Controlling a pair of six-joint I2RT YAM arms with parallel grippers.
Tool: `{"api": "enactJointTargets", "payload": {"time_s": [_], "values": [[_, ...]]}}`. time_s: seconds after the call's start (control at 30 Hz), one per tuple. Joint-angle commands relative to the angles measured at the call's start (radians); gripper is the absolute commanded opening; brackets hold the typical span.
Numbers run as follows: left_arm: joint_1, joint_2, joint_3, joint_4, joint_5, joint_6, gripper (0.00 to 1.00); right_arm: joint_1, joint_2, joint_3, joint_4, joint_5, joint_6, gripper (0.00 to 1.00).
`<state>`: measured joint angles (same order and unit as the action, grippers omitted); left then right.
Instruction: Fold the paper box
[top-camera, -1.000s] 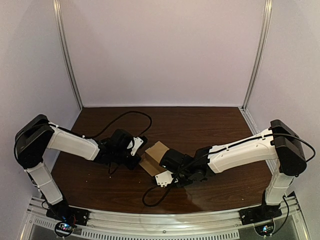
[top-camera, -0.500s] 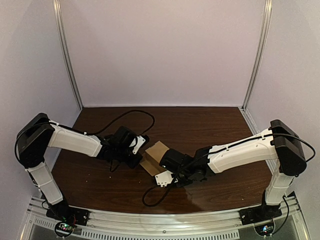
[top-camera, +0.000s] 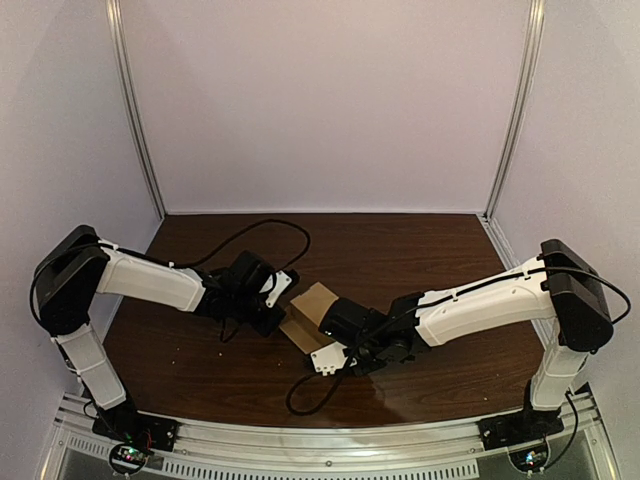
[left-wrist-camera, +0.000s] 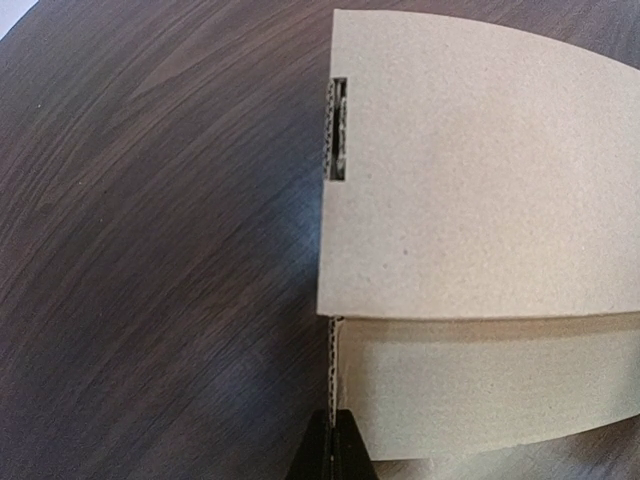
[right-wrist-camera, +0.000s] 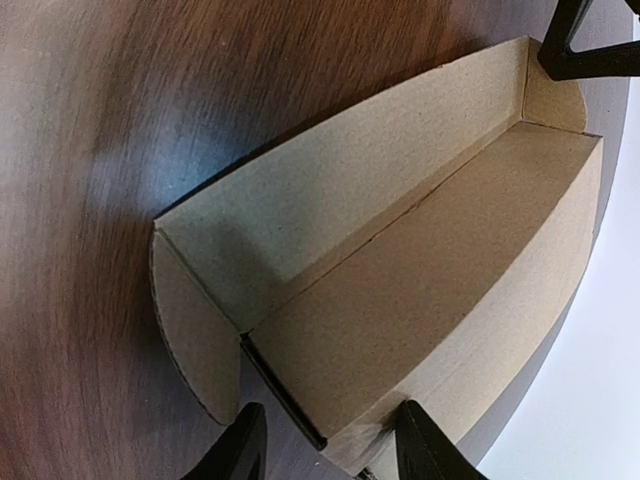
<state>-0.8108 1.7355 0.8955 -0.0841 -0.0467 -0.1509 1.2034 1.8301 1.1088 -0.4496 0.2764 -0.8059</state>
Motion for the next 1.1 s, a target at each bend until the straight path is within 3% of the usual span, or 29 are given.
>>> {"api": "enactJointTargets", "payload": {"time_s": [0.0, 0.83, 1.07], "values": [[-0.008, 0.009, 0.036, 0.035, 0.023, -0.005, 0.00, 0.010, 0.142, -0.078, -0.262, -0.272, -0.039, 0.46], [-0.008, 0.002, 0.041, 0.025, 0.027, -0.001, 0.00, -0.015, 0.186, 0.015, -0.457, -0.316, -0.125, 0.59], [-0.008, 0.000, 0.048, 0.019, 0.031, -0.003, 0.00, -0.016, 0.251, 0.065, -0.456, -0.370, -0.016, 0.59]]}}
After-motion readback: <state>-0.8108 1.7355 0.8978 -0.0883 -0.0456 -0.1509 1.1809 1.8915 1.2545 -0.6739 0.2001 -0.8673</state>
